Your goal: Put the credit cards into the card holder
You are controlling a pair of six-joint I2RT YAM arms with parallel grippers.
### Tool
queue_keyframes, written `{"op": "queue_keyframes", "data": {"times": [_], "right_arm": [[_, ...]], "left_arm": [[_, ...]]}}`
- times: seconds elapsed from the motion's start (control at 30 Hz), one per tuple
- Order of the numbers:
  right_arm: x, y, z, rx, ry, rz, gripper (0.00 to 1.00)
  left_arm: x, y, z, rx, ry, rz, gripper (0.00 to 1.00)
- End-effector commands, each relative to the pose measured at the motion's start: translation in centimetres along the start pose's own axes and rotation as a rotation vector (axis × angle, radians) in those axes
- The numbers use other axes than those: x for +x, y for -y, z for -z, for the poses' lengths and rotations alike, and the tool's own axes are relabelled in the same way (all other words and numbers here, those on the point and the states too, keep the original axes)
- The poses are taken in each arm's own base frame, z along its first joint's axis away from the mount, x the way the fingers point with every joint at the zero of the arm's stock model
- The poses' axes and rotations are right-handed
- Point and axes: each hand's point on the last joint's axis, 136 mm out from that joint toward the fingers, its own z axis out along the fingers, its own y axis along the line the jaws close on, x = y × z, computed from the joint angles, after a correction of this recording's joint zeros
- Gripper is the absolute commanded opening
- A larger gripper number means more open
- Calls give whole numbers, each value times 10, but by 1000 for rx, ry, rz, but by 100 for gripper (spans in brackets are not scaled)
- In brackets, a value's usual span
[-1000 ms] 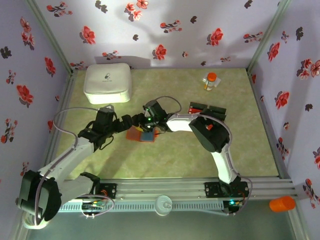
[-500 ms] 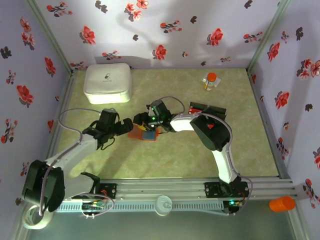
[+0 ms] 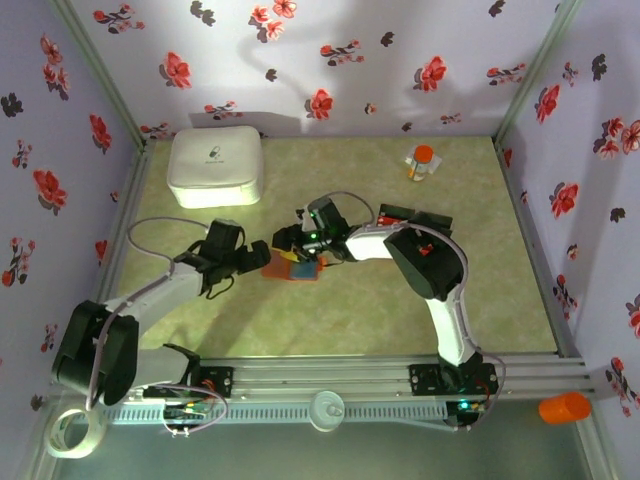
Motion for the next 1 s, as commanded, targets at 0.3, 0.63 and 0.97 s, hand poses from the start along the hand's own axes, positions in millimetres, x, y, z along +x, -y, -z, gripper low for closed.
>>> {"op": "queue_keyframes", "data": {"times": [0.3,0.63,0.97], "right_arm": [[5,11,11,44,-22,-23,53],[-6,-5,15,-14,44,-71,53],[-14,-22,24,-14,78,-39,52]], "left_arm": [[20,13,-17,20,-40,-64,100],[34,6,-29,-33,-75,-118,100],[42,-10,-36,-135,-121,-172,100]]}}
